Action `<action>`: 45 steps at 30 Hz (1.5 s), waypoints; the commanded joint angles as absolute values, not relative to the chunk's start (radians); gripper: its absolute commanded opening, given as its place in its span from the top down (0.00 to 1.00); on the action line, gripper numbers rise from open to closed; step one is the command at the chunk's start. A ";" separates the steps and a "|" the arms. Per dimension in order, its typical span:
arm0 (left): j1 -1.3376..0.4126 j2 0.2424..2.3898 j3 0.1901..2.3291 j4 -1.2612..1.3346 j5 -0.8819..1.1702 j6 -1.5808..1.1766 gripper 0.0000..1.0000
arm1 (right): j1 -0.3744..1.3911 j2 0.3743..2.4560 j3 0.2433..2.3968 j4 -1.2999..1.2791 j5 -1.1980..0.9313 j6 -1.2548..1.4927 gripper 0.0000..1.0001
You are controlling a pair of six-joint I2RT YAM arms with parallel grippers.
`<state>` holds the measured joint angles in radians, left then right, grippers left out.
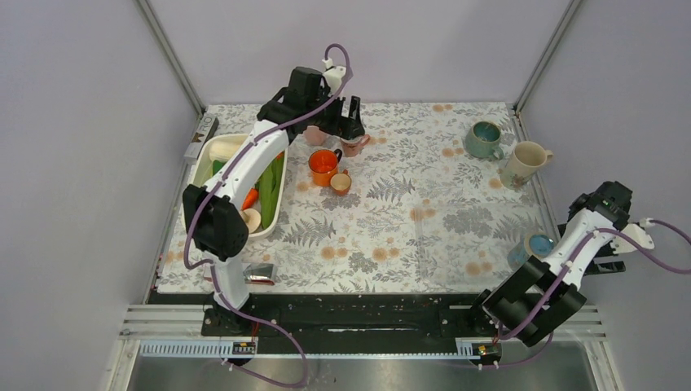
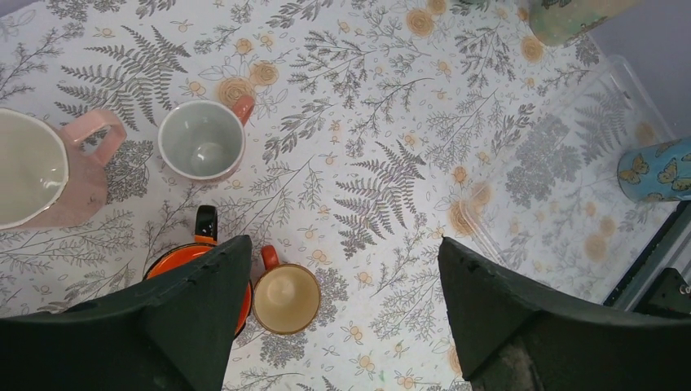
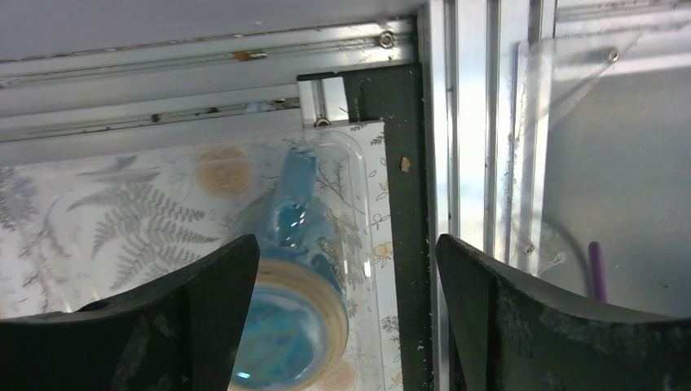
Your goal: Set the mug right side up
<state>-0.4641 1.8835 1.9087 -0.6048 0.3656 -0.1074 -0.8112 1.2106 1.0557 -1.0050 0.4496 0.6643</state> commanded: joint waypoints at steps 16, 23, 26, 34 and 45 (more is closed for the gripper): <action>-0.437 1.773 1.844 -0.533 0.403 -0.094 0.13 | -0.844 1.378 0.984 -0.751 0.261 0.736 0.17; -0.452 1.780 1.855 -0.530 0.394 -0.083 0.13 | -0.844 1.447 0.946 -0.720 0.225 0.696 0.26; -0.455 1.783 1.855 -0.528 0.389 -0.084 0.14 | -0.844 1.430 0.933 -0.693 0.214 0.668 0.53; -0.463 1.787 1.858 -0.527 0.404 -0.075 0.14 | -0.799 1.337 0.896 -0.583 -0.059 0.585 1.00; -0.499 1.785 1.832 -0.502 0.601 -0.057 0.14 | -0.407 1.075 0.932 -0.408 -0.445 0.527 1.00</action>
<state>-0.4725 1.8256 1.8431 -0.5728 0.4610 -0.0750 -0.5064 1.2095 0.8898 -0.5468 -0.2363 0.5270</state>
